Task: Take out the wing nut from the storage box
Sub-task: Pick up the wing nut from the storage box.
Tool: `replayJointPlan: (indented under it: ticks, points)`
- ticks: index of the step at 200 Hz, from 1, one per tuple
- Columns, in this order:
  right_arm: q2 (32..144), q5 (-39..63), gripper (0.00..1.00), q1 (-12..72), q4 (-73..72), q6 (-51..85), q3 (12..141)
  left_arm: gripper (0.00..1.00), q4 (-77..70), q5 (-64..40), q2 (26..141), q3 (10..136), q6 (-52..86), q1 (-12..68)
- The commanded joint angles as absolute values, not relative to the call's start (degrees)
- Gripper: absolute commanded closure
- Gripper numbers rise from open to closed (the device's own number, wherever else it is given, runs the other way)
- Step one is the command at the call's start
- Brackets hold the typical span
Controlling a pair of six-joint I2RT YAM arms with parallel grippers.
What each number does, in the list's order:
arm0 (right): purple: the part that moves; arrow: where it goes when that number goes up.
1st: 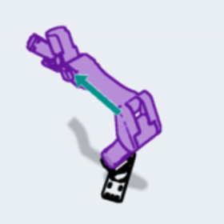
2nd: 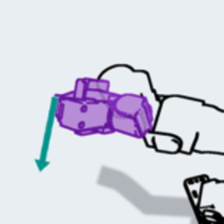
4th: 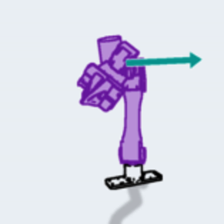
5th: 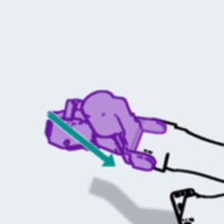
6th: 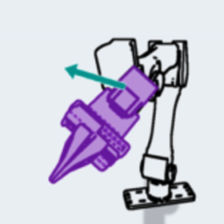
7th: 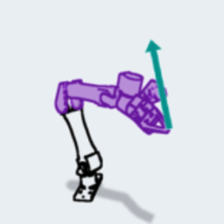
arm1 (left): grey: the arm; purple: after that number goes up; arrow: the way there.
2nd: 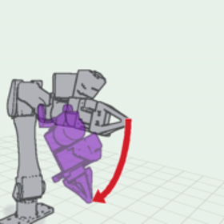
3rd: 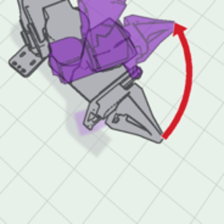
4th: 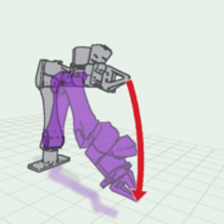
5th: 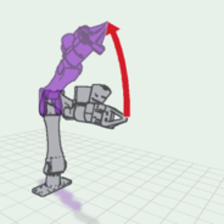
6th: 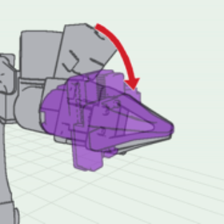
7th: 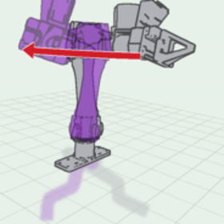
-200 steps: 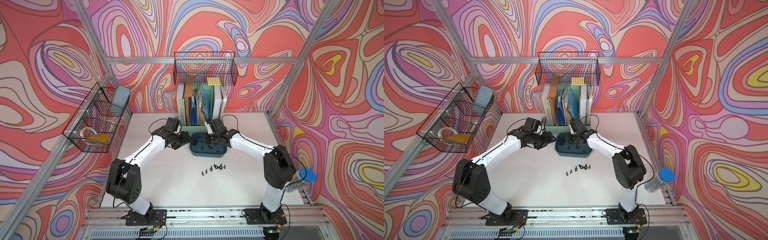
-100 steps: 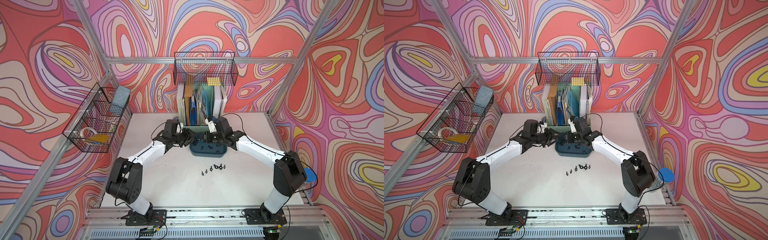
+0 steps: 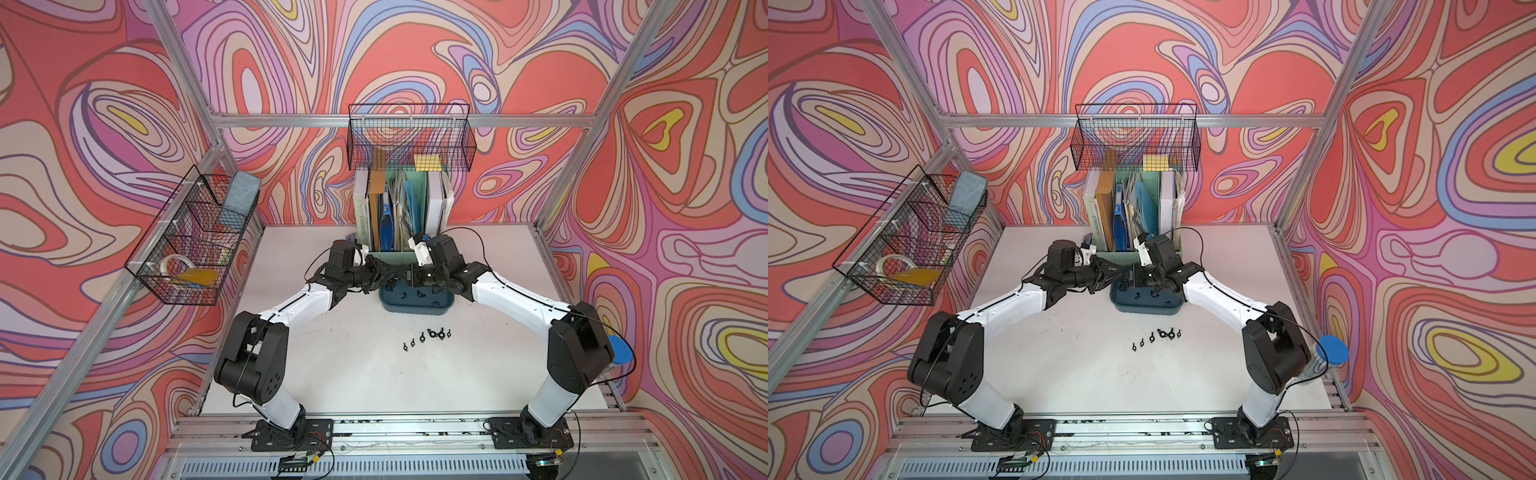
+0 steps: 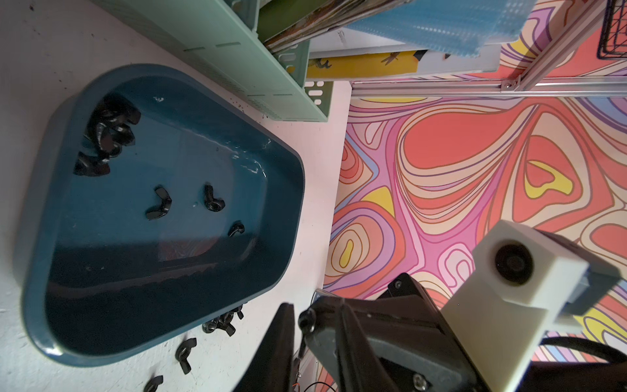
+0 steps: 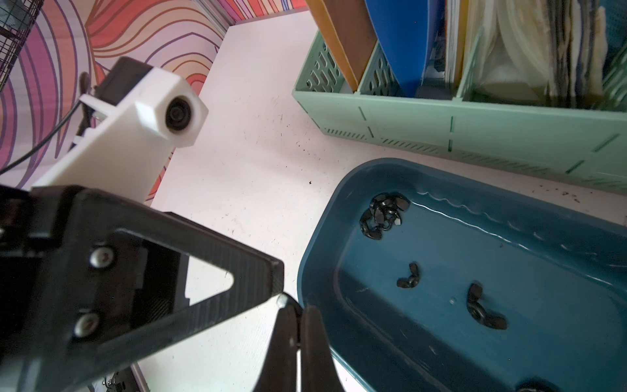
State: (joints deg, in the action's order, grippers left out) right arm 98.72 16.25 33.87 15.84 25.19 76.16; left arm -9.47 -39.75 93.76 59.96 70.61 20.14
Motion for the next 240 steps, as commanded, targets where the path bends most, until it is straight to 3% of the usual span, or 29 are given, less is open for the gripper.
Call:
replayJointPlan:
  ticks: [1, 103, 183, 213, 221, 240]
  points:
    - [97.4, 17.3, 1.0, 34.3, 14.9, 25.7, 76.6, 0.77, -11.6, -40.9, 94.9, 59.4, 71.4, 19.8]
    - [98.8, 18.1, 1.0, 34.4, 14.8, 25.6, 77.8, 0.86, -14.4, -42.1, 96.3, 59.4, 72.9, 19.7]
    - [99.4, 17.6, 1.0, 34.4, 15.1, 25.8, 78.3, 1.0, -15.0, -42.5, 96.0, 58.7, 73.1, 19.7]
    - [99.5, 17.5, 1.0, 34.4, 15.3, 26.0, 78.4, 1.0, -14.7, -42.6, 95.8, 58.6, 72.9, 19.7]
    - [99.6, 17.1, 1.0, 34.4, 15.5, 26.2, 78.5, 0.92, -14.7, -42.7, 95.7, 58.5, 72.7, 19.7]
    - [99.7, 16.5, 1.0, 34.4, 15.7, 26.2, 78.4, 0.88, -14.7, -42.6, 95.3, 58.2, 72.5, 19.7]
